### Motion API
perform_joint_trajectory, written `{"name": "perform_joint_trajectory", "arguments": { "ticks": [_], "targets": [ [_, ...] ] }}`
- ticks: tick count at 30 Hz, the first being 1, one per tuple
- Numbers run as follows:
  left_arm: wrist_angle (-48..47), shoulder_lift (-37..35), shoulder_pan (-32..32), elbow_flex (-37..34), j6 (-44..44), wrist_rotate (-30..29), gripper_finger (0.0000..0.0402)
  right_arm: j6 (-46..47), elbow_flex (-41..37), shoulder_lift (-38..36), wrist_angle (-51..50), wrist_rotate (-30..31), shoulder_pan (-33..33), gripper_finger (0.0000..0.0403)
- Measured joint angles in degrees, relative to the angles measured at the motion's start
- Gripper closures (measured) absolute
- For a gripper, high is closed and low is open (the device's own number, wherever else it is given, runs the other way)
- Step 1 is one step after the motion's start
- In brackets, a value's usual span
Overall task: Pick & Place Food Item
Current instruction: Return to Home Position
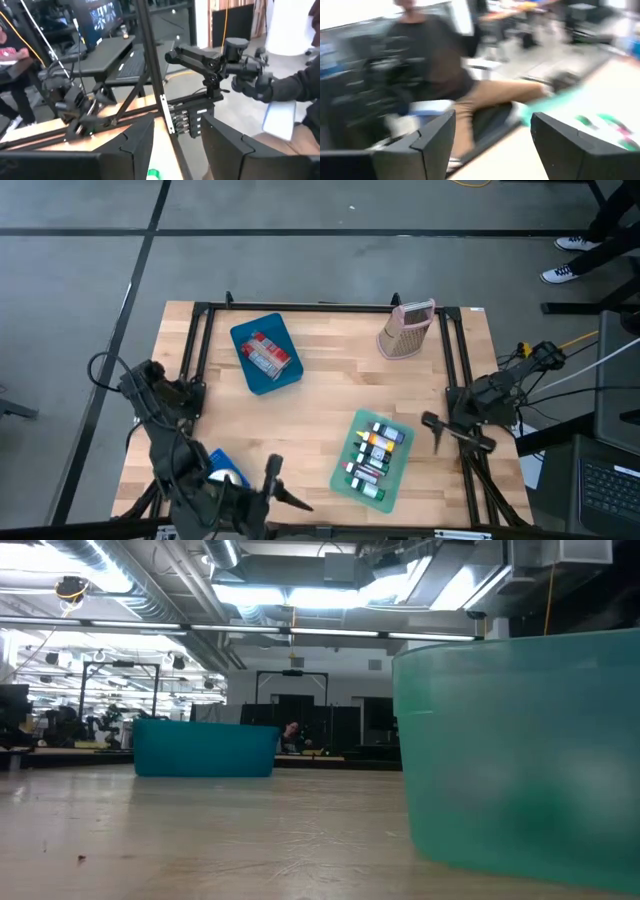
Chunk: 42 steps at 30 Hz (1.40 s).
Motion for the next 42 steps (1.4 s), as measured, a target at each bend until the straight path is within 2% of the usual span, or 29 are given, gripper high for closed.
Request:
{"name": "perform_joint_trajectory", "arguments": {
  "ticks": [2, 4, 9, 13, 17, 21, 27, 32, 34, 37, 42],
  "targets": [
    [5.1, -0.6, -0.7, -4.0, 1.0, -0.6, 0.0248, 1.4, 0.0, 2.3, -0.3, 6.0, -0.4, 0.0149],
    [11.6, -1.4, -1.1, -8.3, 2.8, -0.8, 0.0250, -0.4, 0.0, 3.8, -0.3, 9.6, -0.6, 0.0149],
    [30.8, -4.1, -2.5, -23.4, 7.3, -0.9, 0.0250, -3.5, 0.0, 4.9, -0.5, 10.3, -0.6, 0.0149],
    [47.7, -7.7, -2.4, -39.4, 6.8, -0.8, 0.0247, -5.4, 0.0, 4.9, -0.4, 10.3, -0.6, 0.0149],
    [68.2, -12.1, -1.6, -57.5, 7.0, 4.8, 0.0245, -4.6, 0.0, 4.9, -0.2, 9.9, -0.6, 0.0149],
    [78.7, -15.8, -0.2, -70.1, 6.6, 13.5, 0.0248, -4.3, 0.0, 4.9, -0.2, 9.9, -0.6, 0.0149],
    [76.4, -24.0, 2.9, -79.5, 4.8, 20.3, 0.0248, -4.1, 0.0, 4.9, -0.2, 9.9, -0.6, 0.0149],
    [77.8, -41.8, 1.6, -89.4, 10.2, 22.8, 0.0244, -3.6, 0.0, 4.9, -0.2, 9.7, -0.6, 0.0149],
    [72.8, -49.7, 0.0, -92.2, 11.1, 21.1, 0.0245, -3.6, 0.0, 4.9, -0.2, 9.1, -0.6, 0.0149],
    [60.5, -59.8, -1.9, -94.2, 7.6, 15.1, 0.0248, -4.0, 0.0, 4.9, -0.2, 7.7, -0.6, 0.0149],
    [47.4, -70.3, -2.2, -94.5, 6.7, 17.3, 0.0251, -4.1, 0.0, 4.9, -0.2, 7.7, -0.6, 0.0149]
  ]
}}
